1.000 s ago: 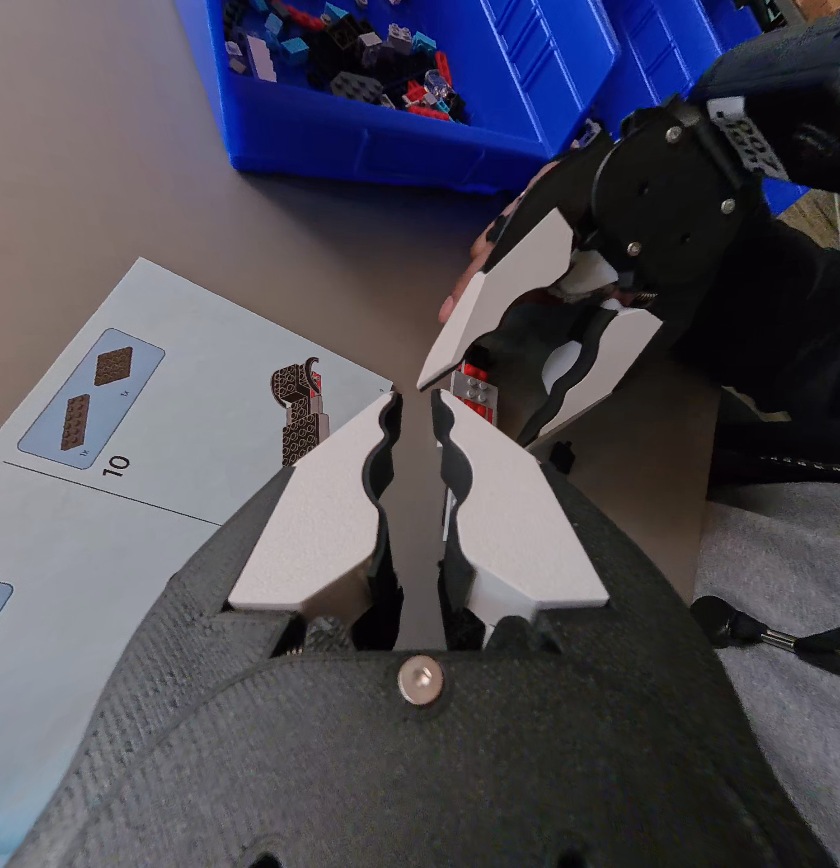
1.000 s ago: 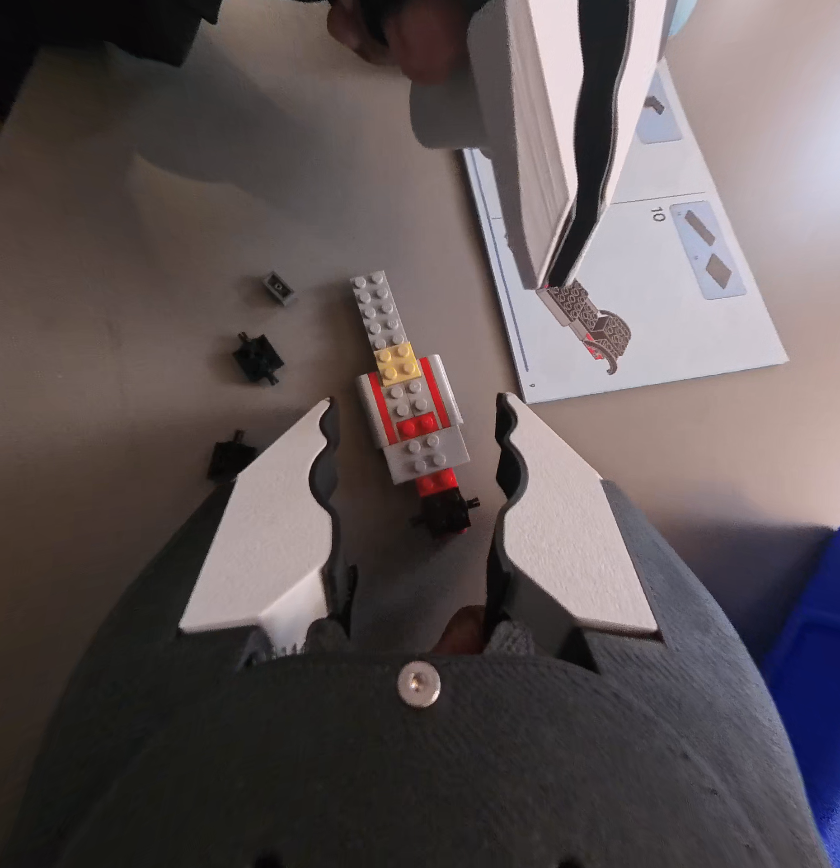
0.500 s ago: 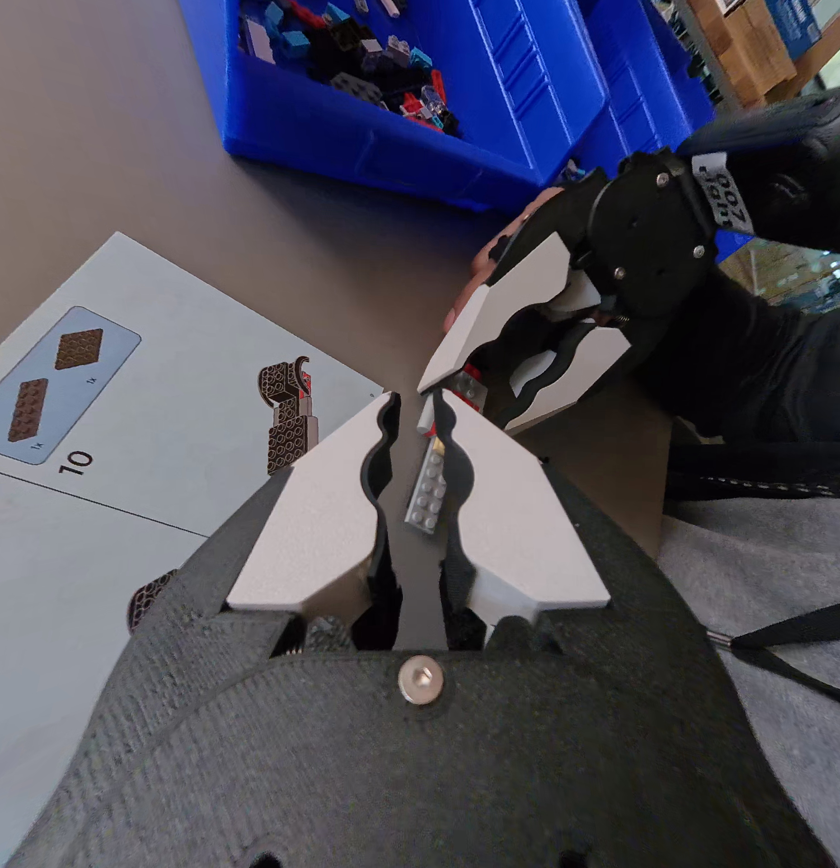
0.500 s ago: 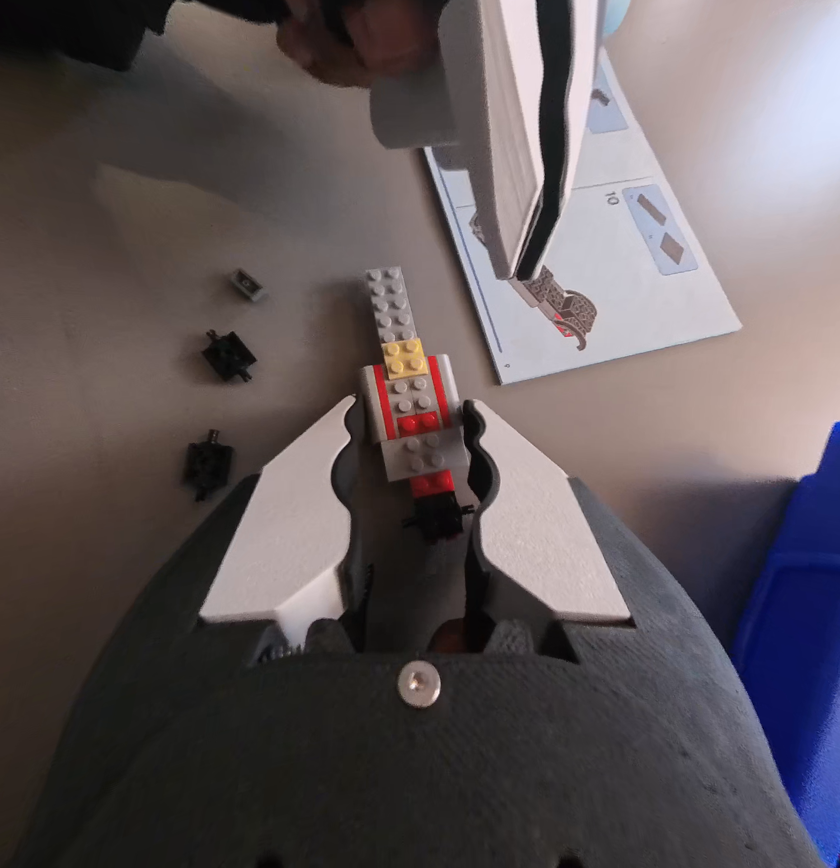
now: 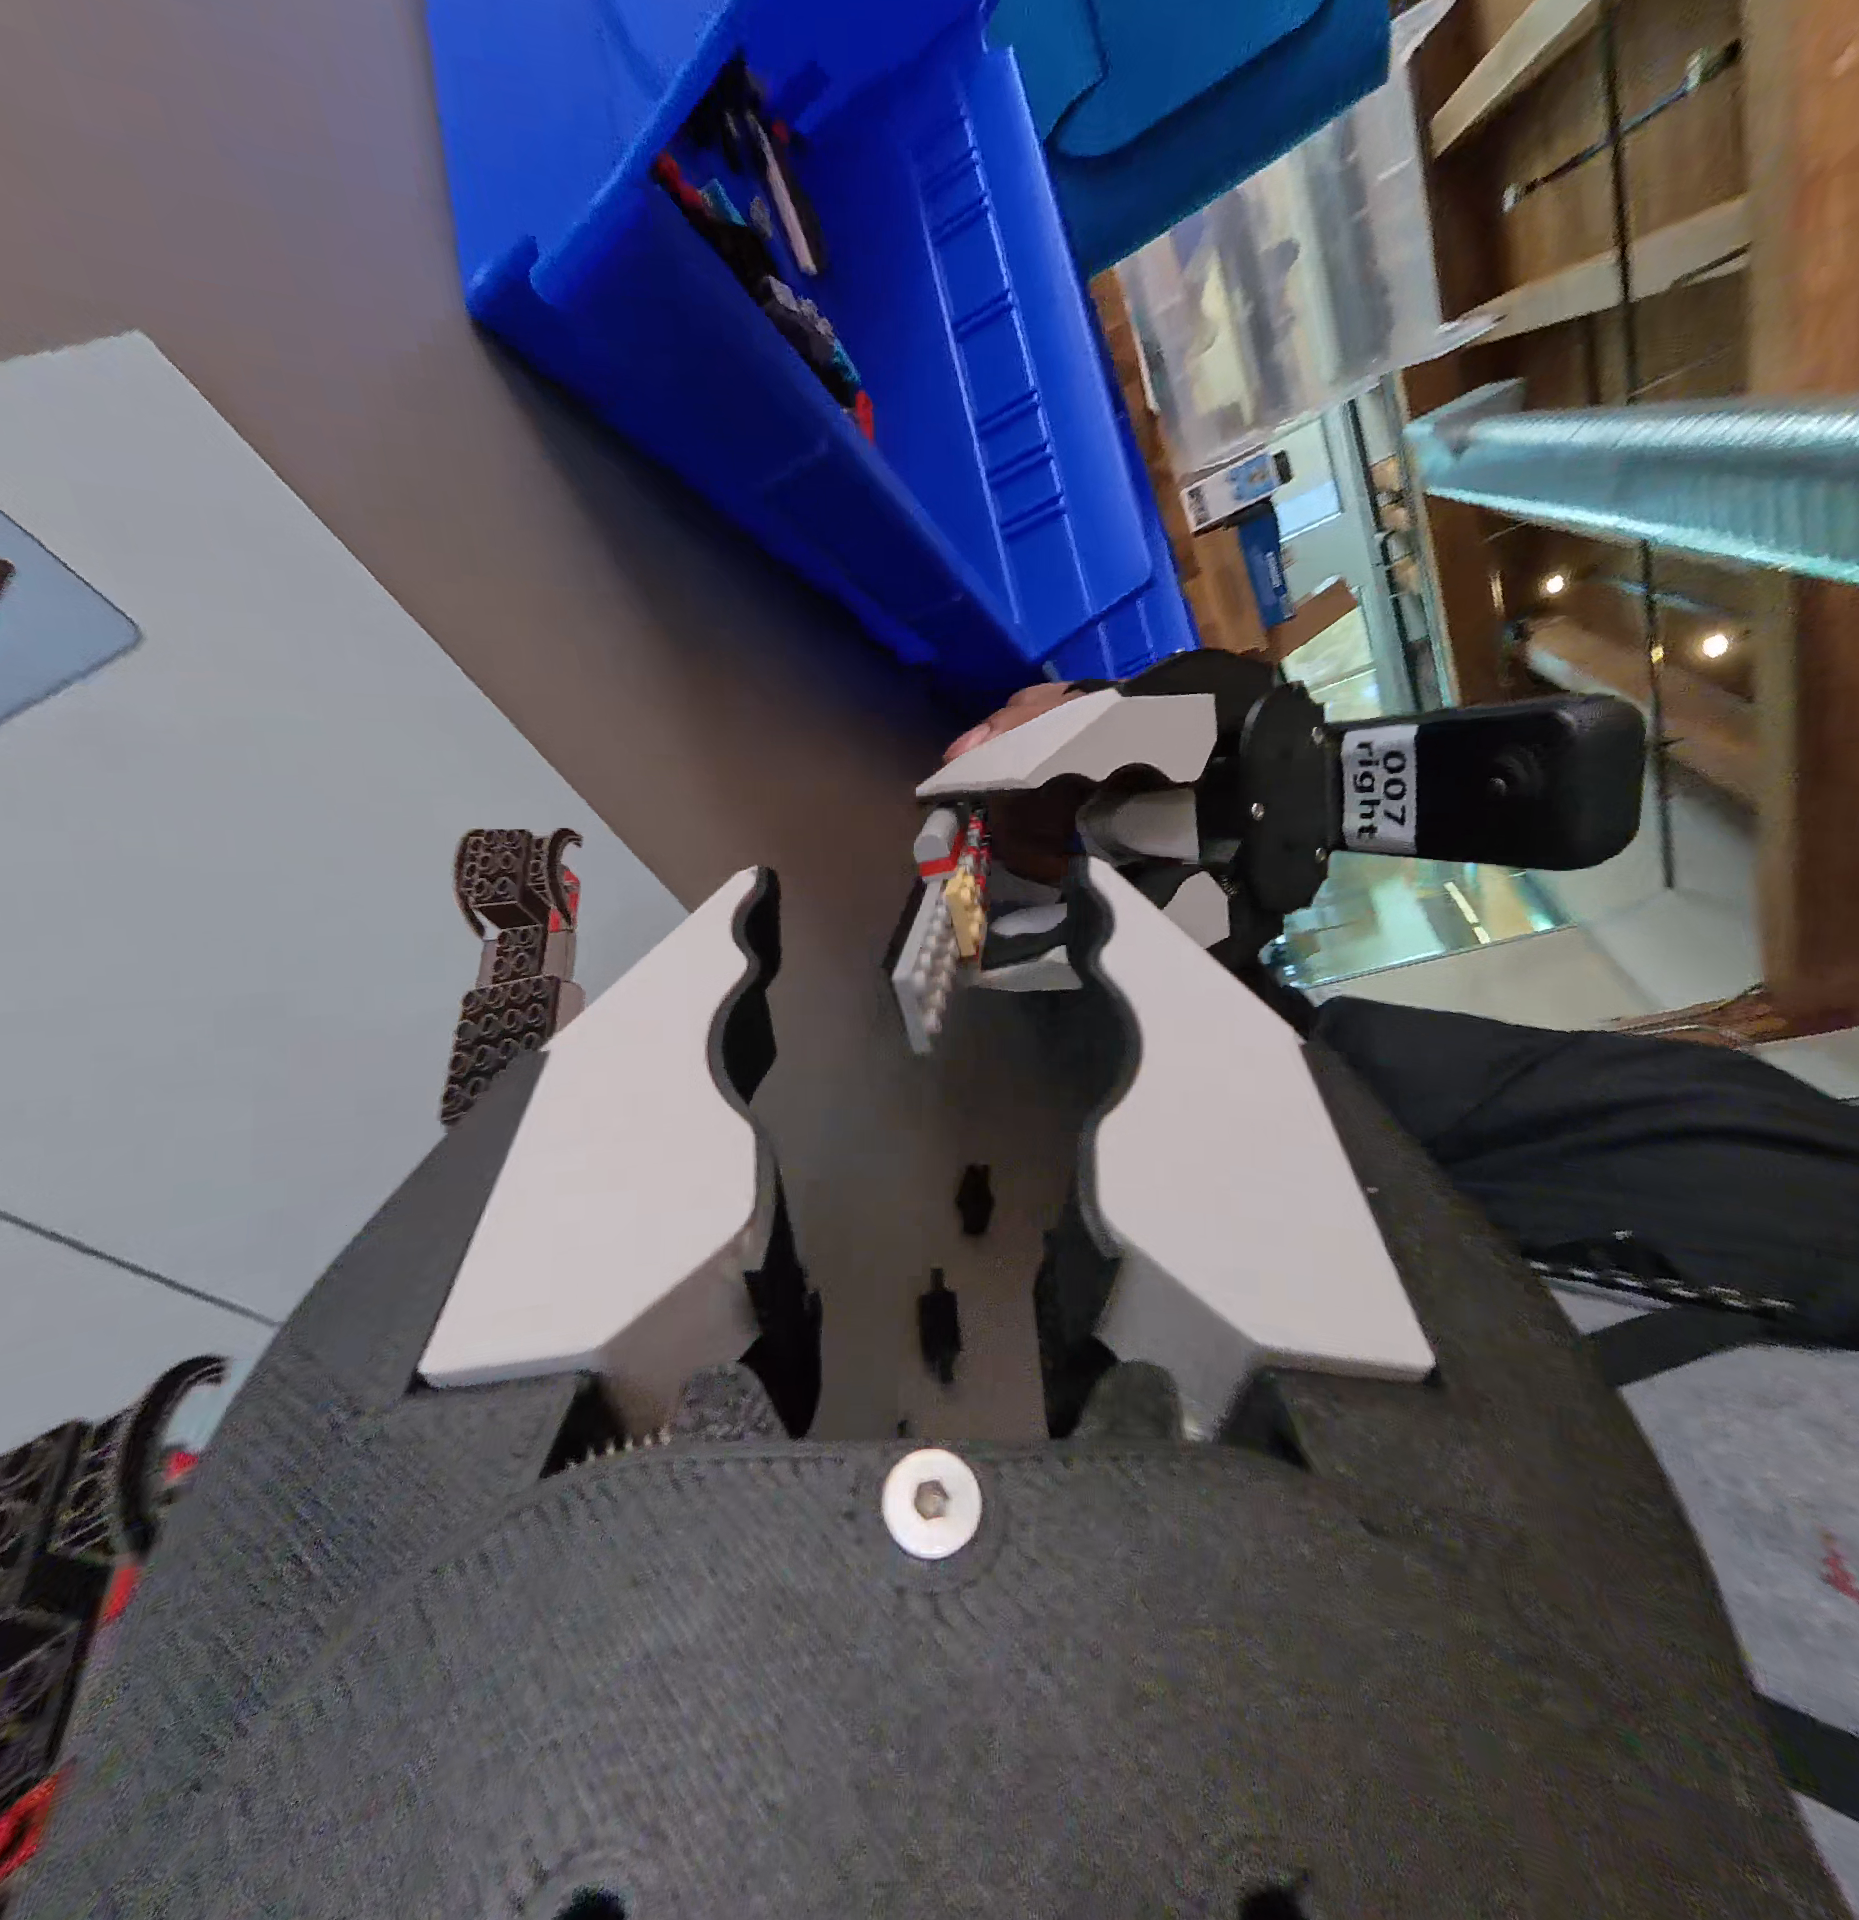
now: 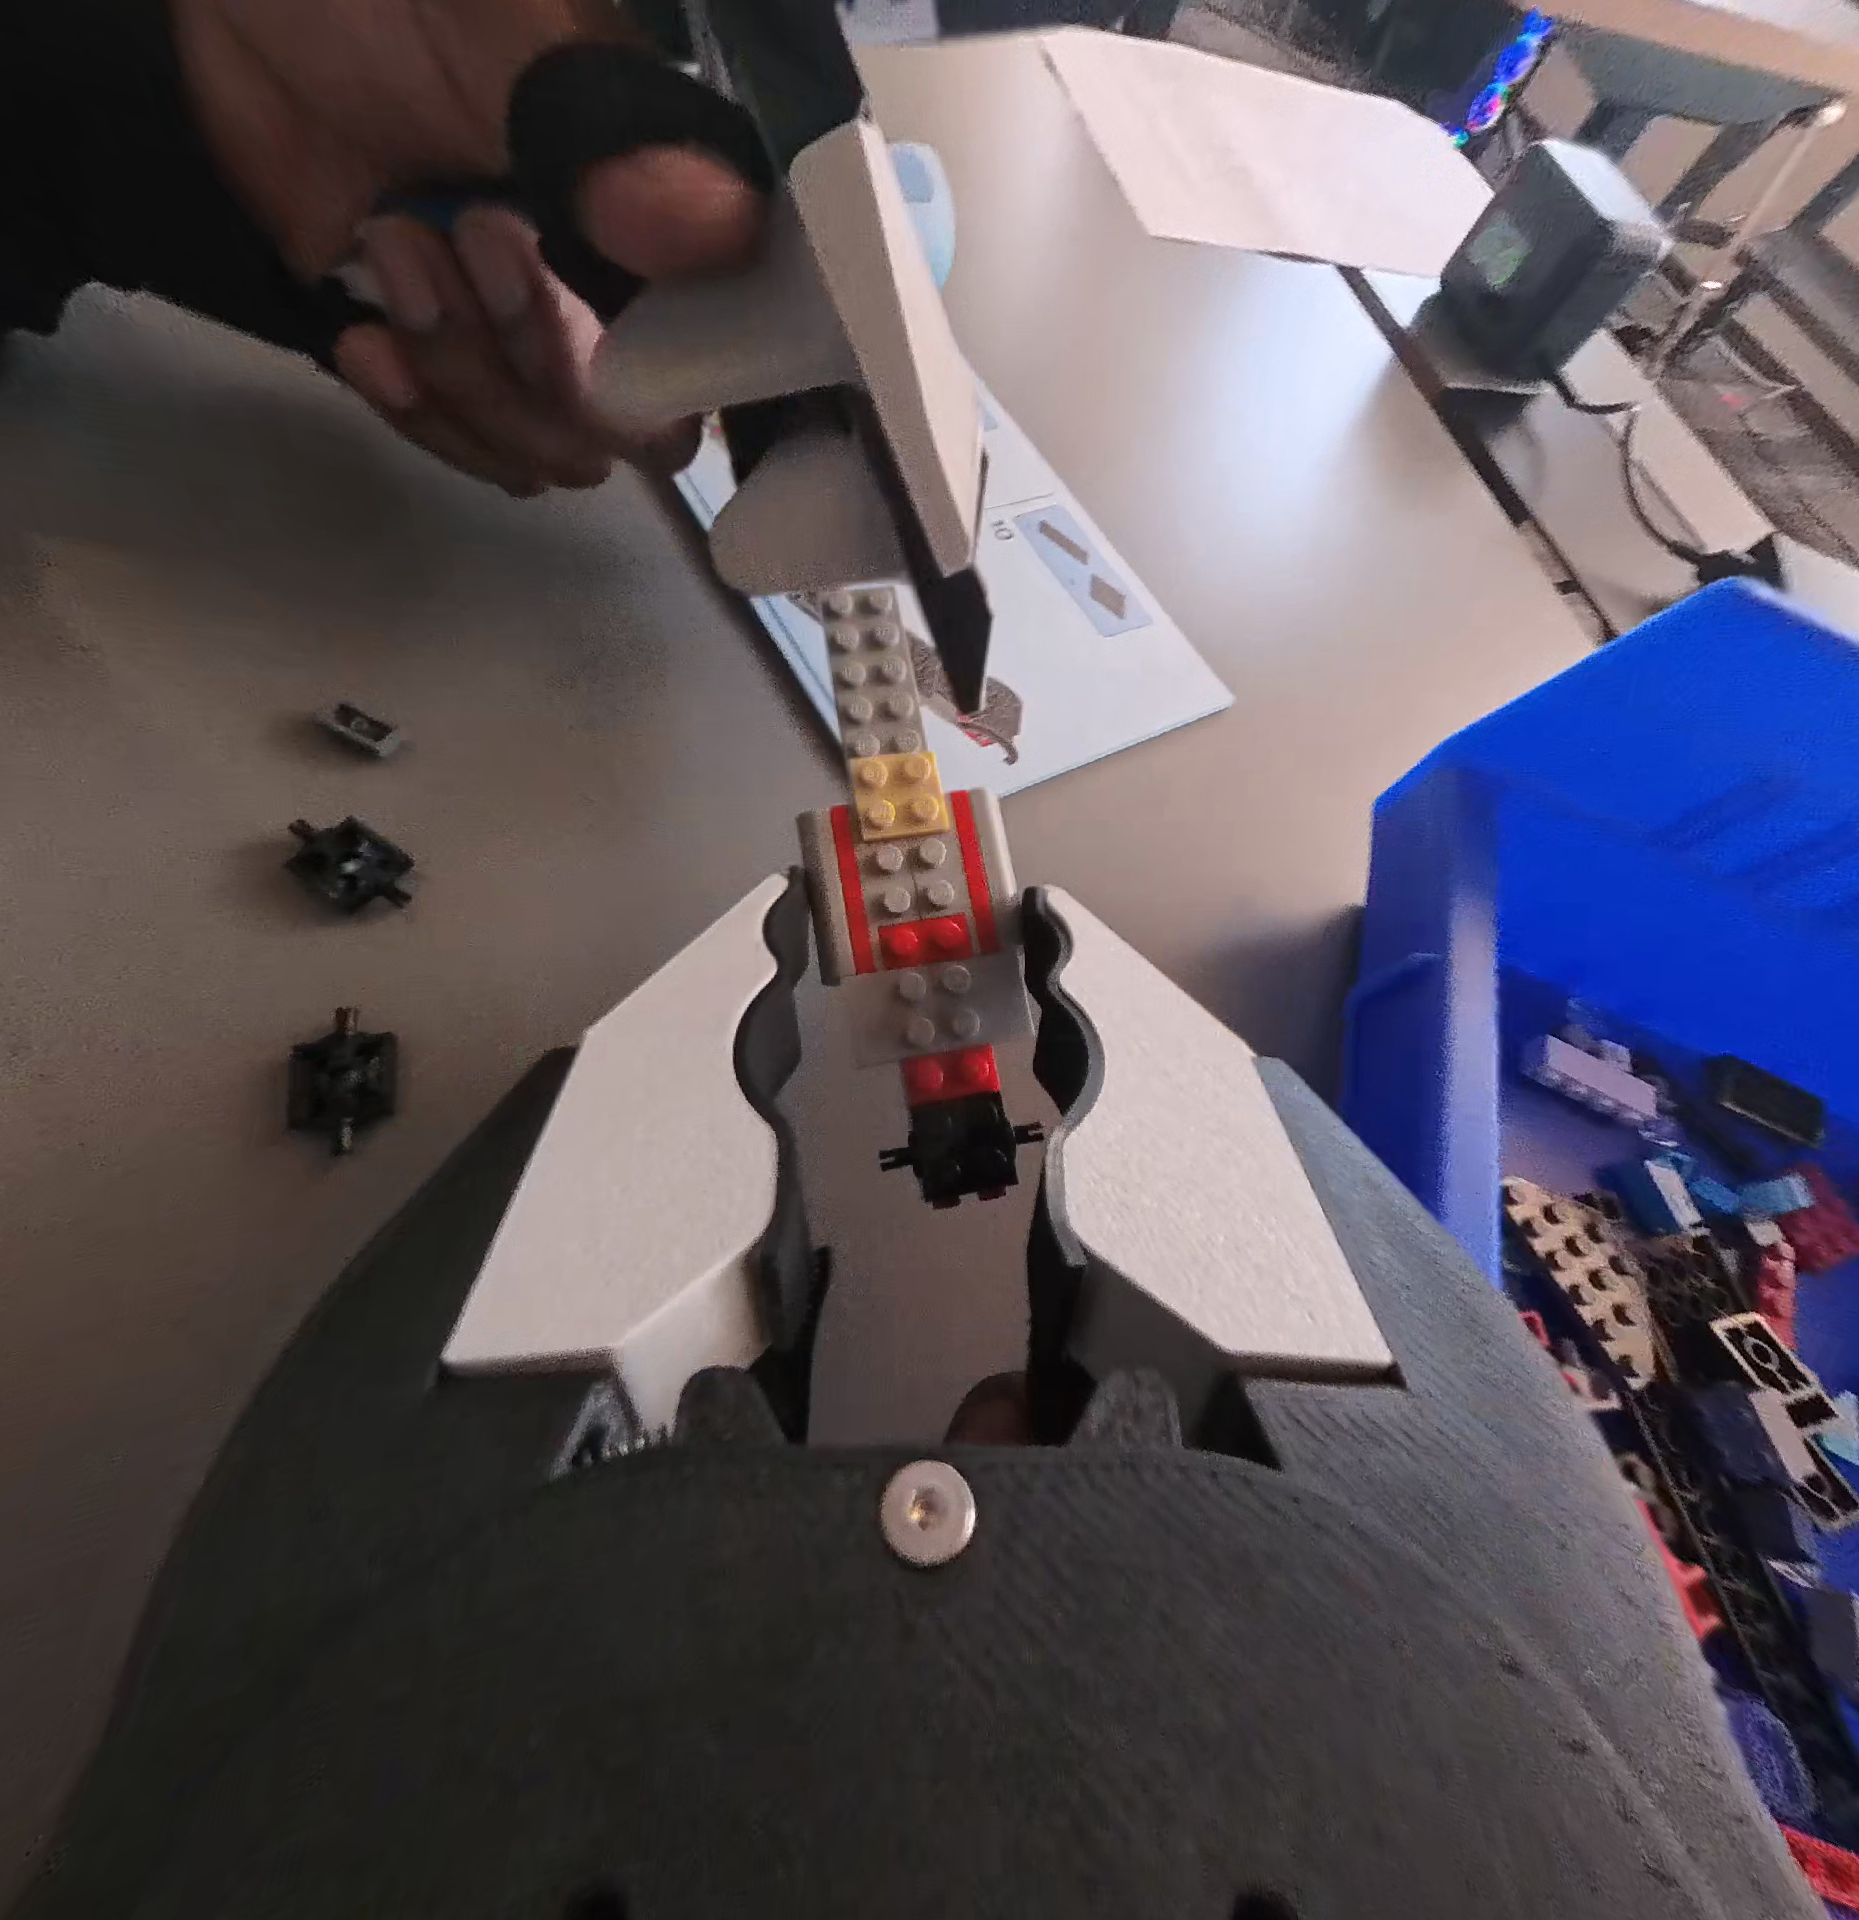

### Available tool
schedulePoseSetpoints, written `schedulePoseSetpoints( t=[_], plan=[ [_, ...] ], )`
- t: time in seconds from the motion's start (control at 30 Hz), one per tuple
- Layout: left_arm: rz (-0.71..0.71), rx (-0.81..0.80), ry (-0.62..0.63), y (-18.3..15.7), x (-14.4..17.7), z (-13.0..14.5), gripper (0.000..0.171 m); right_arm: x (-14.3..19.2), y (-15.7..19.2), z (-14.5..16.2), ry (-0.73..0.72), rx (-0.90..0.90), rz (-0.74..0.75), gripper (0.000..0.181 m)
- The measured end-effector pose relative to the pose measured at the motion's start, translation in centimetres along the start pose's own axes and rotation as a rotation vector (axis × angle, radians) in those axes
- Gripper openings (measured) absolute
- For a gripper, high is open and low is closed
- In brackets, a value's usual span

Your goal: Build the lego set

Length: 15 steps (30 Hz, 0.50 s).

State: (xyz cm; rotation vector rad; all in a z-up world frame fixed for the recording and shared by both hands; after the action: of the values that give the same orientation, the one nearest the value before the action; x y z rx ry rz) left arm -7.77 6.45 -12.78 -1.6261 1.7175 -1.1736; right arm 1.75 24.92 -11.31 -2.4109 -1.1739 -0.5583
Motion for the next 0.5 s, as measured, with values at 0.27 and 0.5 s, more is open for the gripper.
schedulePoseSetpoints(
  t=[0.27, 0.5],
  plan=[
    [0.062, 0.058, -0.014, -0.8, -1.5, 0.9, 0.059, 0.5, -0.3, -0.6, -0.018, -0.001, 0.113, 0.044],
    [0.115, 0.129, -0.084, -0.6, -2.4, 1.5, 0.046, 0.6, -0.1, -1.2, -0.046, 0.012, 0.168, 0.044]
  ],
)
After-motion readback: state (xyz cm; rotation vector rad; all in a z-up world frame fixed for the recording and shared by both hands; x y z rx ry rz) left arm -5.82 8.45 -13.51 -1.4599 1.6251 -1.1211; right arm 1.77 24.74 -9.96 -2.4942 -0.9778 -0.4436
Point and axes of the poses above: each gripper's, where its closed fingertips meet, x back along the fingers, z out of its underside, y = z × x across the jaws, the point moved 10 cm from there along x, back along the fingers, and after that the axes turned 4 degrees about -x, right-handed, at the moved point
